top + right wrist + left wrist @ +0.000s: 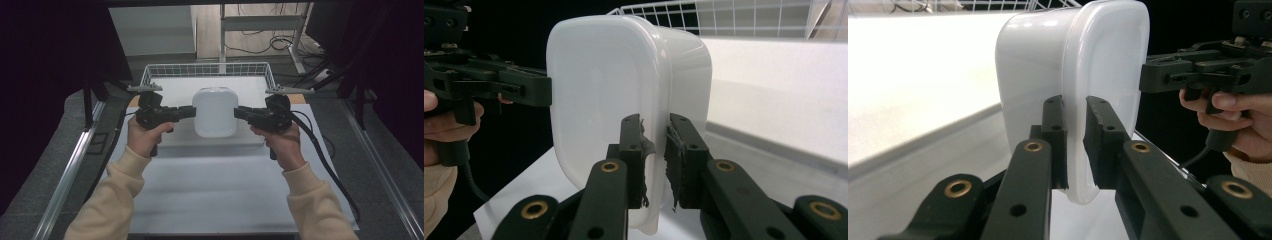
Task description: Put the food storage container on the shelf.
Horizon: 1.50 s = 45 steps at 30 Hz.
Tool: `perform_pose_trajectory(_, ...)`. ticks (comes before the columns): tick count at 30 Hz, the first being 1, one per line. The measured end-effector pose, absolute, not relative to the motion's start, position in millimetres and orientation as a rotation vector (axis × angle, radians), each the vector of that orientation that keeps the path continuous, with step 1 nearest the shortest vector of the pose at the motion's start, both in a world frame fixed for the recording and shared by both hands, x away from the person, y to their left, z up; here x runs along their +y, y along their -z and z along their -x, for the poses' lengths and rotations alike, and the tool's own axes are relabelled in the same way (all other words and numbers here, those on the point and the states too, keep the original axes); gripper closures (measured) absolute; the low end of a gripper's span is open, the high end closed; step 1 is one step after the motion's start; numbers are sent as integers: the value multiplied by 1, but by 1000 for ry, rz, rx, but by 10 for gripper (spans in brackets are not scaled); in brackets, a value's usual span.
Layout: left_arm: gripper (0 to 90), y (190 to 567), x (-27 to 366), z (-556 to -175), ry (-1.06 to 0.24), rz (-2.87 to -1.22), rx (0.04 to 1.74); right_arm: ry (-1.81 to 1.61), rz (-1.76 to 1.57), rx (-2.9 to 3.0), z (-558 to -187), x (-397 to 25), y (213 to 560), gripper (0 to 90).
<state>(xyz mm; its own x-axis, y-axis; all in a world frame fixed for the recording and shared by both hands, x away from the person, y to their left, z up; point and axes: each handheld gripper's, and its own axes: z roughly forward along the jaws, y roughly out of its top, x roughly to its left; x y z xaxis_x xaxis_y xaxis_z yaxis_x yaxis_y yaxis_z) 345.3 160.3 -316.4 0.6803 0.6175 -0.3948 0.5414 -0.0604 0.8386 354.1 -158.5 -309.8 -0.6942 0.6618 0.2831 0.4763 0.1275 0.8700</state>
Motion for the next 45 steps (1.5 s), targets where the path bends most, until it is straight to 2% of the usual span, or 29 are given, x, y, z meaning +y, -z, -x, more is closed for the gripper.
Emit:
perform_pose_trajectory(21, 803, 278, 173, -390, -58, -1718, 937, -1668, -1145, 2230, -398, -151, 271, 790)
perform_pose_trajectory(38, 800, 291, 175, -440, 52, -1738, 1061, -1602, -1313, 2304, -448, -145, 282, 788)
perform_pose_trajectory(45, 797, 296, 178, -456, 135, -1682, 1097, -1612, -1393, 2333, -460, -146, 282, 784)
